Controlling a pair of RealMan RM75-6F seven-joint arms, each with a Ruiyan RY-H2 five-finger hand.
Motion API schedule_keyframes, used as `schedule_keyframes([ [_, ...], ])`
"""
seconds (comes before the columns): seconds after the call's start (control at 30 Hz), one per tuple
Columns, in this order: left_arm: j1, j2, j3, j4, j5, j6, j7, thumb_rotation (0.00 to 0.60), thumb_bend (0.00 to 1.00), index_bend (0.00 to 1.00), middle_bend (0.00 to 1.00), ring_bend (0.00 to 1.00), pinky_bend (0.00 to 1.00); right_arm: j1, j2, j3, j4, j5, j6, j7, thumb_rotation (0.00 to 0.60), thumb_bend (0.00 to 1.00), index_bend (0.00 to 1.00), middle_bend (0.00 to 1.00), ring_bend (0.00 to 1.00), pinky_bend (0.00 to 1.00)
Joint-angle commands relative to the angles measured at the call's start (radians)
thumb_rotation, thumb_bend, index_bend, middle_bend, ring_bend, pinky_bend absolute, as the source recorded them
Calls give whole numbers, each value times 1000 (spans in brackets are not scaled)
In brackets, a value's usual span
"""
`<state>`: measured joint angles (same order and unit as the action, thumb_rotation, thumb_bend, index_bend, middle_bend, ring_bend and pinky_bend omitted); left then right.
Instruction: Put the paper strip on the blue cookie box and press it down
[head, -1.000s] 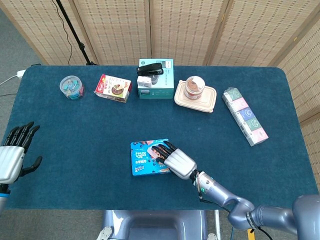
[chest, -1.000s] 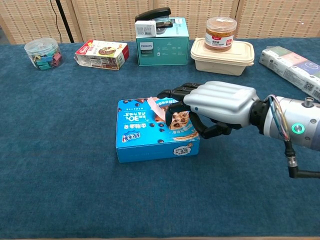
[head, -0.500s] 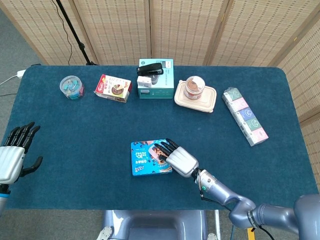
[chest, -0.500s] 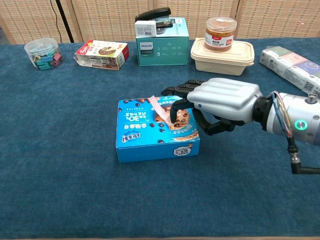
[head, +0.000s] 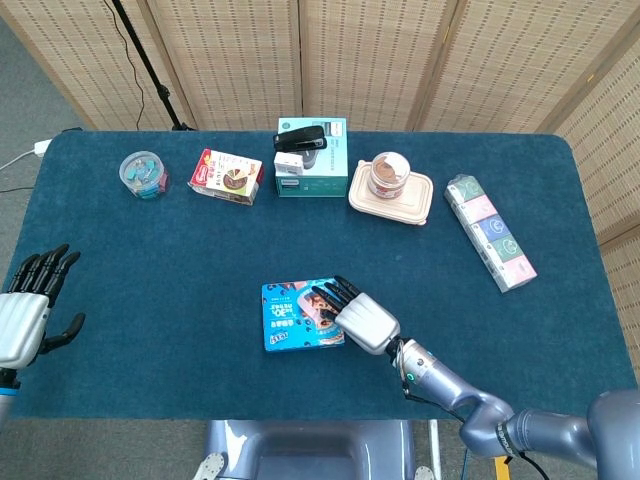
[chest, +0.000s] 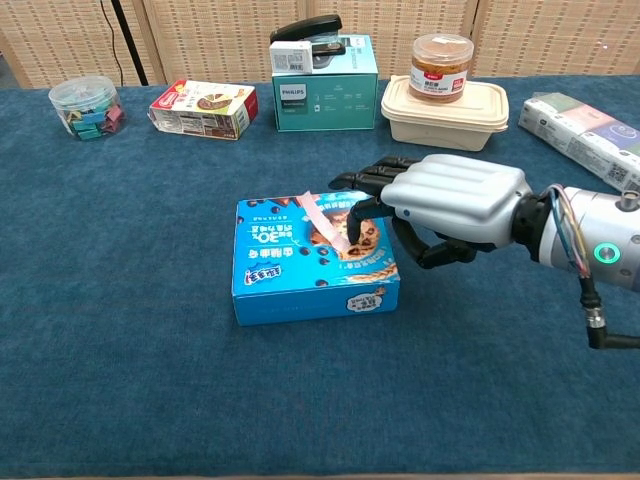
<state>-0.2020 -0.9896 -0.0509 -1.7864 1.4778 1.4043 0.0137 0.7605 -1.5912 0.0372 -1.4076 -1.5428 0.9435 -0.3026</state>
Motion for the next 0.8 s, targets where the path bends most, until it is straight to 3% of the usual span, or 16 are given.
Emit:
schedule_keyframes([
  [0.03, 0, 1, 0, -1, 1, 0, -2, 600, 353, 0, 0, 0, 0, -1, -2, -3, 6, -5, 4, -13, 600, 1000, 316, 0, 0, 0],
  [0.8, 4, 4, -2, 4, 10, -6, -12, 600, 353, 0, 0, 0, 0, 12, -69, 24, 26, 21, -1, -30, 600, 1000, 316, 0, 0, 0],
])
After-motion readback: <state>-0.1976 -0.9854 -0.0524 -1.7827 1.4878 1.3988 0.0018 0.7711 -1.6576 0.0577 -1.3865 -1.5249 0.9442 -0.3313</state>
